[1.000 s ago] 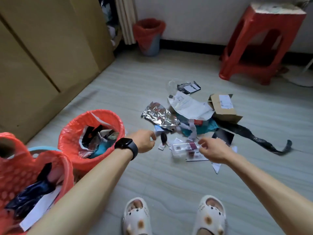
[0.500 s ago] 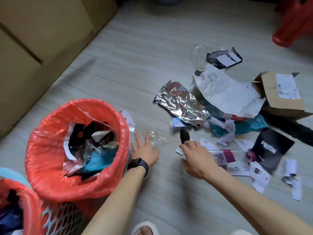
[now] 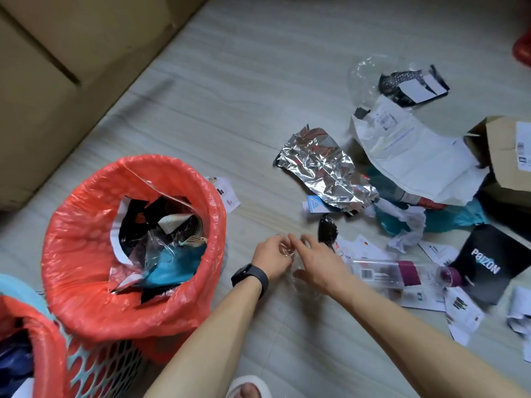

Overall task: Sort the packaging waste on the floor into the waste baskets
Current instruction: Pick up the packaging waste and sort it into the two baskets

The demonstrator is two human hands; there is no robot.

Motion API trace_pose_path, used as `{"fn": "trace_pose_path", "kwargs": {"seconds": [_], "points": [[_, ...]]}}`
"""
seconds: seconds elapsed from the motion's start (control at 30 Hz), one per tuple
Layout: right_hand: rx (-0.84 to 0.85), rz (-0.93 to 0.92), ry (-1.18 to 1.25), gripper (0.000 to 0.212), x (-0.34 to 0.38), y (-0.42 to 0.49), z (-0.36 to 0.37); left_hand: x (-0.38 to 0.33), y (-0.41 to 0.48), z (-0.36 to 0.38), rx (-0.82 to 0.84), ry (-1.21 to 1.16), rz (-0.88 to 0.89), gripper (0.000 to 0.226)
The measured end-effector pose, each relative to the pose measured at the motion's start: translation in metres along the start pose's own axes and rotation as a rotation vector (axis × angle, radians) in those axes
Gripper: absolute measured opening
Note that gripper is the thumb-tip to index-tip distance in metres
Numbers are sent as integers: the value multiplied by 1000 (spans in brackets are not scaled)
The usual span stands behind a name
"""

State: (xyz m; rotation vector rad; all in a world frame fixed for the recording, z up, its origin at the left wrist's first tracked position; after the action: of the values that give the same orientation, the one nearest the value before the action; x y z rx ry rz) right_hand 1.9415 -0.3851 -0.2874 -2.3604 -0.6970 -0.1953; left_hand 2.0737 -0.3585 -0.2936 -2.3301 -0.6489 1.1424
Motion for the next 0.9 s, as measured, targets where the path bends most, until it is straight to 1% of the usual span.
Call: {"fn": "trace_pose_path", "kwargs": {"seconds": [0.03,0.07,0.13,0.17,0.23,0.27,0.3,0.33,0.4,0.43,0.5,0.6,0.67,0.7,0.73,0.83,0.9], "points": [[-6,-2,7,78,-3,-2,3,-3,-2,1,23,-125,-79,16],[-15,-1,15,68,-6,-3,5,-6,1,1,48,-192,-141,19],[-6,-2,-26,45,-8,-8,6,-15,8,-9,84,-134,-174,14],[6,-7,-60,37,-9,-11,7,-22,15,-19,49,-44,-153,12],[20,-16,-89,28,-12,-16,10,-30,29,-43,-152,105,-139,16],[14,-22,-85,26,-16,-17,11,-31,37,-54,-259,194,-154,23],[6,-29,-74,25,-19,-19,10,-29,45,-64,-332,289,-171,32],[-3,-38,-67,25,-22,-21,7,-24,54,-71,-358,365,-186,43],[-18,-53,-71,27,-27,-26,1,-8,69,-75,-300,443,-238,63],[-17,-54,-70,30,-28,-29,0,1,74,-73,-254,453,-265,69],[-35,-40,-44,32,-29,-35,1,15,77,-62,-224,465,-248,69],[-42,-13,20,27,-29,-42,6,12,61,-42,-333,538,-27,49],[-5,13,99,23,-31,-43,8,4,42,-26,-329,591,119,47],[5,28,155,22,-30,-43,8,2,32,-17,-302,608,151,48],[1,43,217,22,-30,-42,7,0,23,-10,-277,609,151,51],[-58,108,379,31,-30,-42,1,4,6,2,-240,580,85,61],[-84,161,460,35,-33,-45,-2,6,5,4,-225,671,99,63]]}}
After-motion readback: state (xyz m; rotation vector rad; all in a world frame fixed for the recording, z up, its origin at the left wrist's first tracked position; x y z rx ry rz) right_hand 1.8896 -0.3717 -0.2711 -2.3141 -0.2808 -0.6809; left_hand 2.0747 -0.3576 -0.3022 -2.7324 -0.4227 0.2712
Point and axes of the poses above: each hand's wrist, its own y-axis towards the middle knuckle, its own z-axis out of the palm, x = y × z, the point moved 3 cm from there along y, towards the middle knuckle, and after that the axes turned 1 degree about -y, right-handed, at the moved point
